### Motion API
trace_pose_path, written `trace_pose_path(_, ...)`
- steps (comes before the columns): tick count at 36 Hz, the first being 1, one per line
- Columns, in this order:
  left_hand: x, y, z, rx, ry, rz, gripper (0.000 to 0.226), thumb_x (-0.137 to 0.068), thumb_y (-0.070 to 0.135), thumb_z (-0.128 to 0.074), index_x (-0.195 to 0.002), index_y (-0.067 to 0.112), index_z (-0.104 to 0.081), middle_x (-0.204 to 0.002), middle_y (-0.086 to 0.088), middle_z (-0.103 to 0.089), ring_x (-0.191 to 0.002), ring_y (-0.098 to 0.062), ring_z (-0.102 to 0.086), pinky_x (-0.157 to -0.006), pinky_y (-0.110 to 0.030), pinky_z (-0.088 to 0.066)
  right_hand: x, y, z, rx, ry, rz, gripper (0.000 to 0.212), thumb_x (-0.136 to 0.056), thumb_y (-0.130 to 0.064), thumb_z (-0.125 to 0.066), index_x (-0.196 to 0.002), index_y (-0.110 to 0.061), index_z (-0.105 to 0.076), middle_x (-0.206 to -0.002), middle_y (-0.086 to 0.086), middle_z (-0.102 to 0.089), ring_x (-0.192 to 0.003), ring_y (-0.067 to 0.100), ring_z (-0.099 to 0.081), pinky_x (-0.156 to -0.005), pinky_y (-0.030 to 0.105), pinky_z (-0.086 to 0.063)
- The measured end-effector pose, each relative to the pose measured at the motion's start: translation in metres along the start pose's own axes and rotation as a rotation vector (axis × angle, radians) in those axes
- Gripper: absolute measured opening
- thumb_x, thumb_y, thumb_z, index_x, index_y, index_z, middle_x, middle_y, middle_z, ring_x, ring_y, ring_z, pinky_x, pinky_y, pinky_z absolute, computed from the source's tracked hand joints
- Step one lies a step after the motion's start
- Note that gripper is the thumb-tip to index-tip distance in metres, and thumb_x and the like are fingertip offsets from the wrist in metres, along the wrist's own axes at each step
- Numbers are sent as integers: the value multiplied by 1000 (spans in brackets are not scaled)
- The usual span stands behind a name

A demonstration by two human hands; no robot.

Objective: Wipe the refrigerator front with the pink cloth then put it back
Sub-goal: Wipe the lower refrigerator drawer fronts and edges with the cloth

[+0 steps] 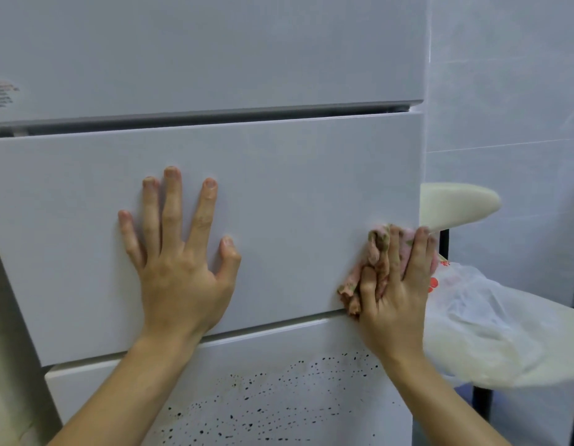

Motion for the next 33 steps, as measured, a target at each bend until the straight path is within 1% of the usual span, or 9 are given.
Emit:
trace_pose_path(7, 0, -3, 2, -2, -34, -21, 70, -99, 38, -48, -164, 22, -30, -174, -13, -15, -161, -36, -10, -128, -62, -2, -2, -6, 6, -144, -70, -96, 63, -106, -41, -38, -162, -52, -12, -176, -3, 9, -163, 24, 8, -127, 67, -9)
trace_pose_path(12, 0, -1, 6, 42, -82, -15, 70, -99, 37, -49, -165, 21, -30, -174, -13, -13, -162, -36, -7, -129, -60, 0, -8, -36, 17, -299, -106, -251, 60, -108, -47, -28, -166, -35, -19, -177, -7, 5, -161, 9, 13, -131, 57, 0)
trace_pose_path(17, 18, 22, 22, 323, -240, 49, 58, -102, 33, -43, -158, 18, -43, -174, -1, -17, -163, -24, 0, -132, -45, 2, -12, -100, 22, -342, -164, -97, 62, -109, -42, -30, -167, -19, -20, -176, 0, -11, -163, 15, 3, -131, 59, -5)
trace_pose_path(20, 41, 41, 37, 644, -385, 108, 50, -108, 34, -35, -156, 22, -45, -168, 8, -33, -160, -12, -17, -130, -45, -14, 0, -139, 25, -429, -201, -12, 59, -110, -36, -35, -165, -20, -22, -175, 1, -18, -163, 19, -3, -130, 59, -9)
trace_pose_path(23, 56, 51, 53, 1077, -519, 340, 40, -111, 28, -33, -144, 27, -55, -140, 8, -64, -135, -18, -57, -113, -54, -43, 17, -167, 26, -470, -287, 98, 54, -111, -36, -36, -163, -29, -26, -173, -4, -24, -163, 18, -10, -131, 53, -8)
trace_pose_path(26, 67, 50, 65, 1423, -574, 641, 41, -108, 24, -32, -138, 20, -60, -135, -4, -69, -132, -23, -61, -113, -48, -46, 34, -178, 24, -501, -395, 54, 55, -110, -47, -35, -163, -34, -26, -171, -14, -28, -161, 9, -10, -131, 47, -9)
trace_pose_path(29, 82, 39, 68, 1492, -569, 887, 37, -105, 18, -37, -125, 12, -68, -122, -14, -74, -117, -25, -70, -98, -37, -58, 45, -179, 25, -598, -562, -117, 68, -101, -58, -48, -161, -38, -23, -167, -19, -29, -159, 4, -18, -129, 44, -26)
trace_pose_path(31, 90, 30, 67, 1429, -585, 1020, 41, -108, 10, -37, -97, 18, -75, -93, -16, -75, -84, -25, -74, -69, -34, -60, 49, -178, 29, -652, -640, -186, 76, -94, -60, -63, -156, -42, -22, -161, -28, -31, -152, -4, -28, -124, 31, -36)
trace_pose_path(33, 94, 24, 67, 1385, -600, 1116, 46, -108, 9, -36, -87, 19, -75, -86, -16, -74, -77, -26, -74, -63, -38, -59, 51, -175, 34, -703, -700, -220, 92, -81, -61, -77, -153, -43, -23, -158, -35, -31, -148, -11, -30, -120, 20, -37)
Point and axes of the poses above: each hand's wrist, its own x-axis away from the middle knuckle, its own z-axis out of the back of the hand, y = z × x, the point moved 3 cm from there along -x, towards the middle knuckle
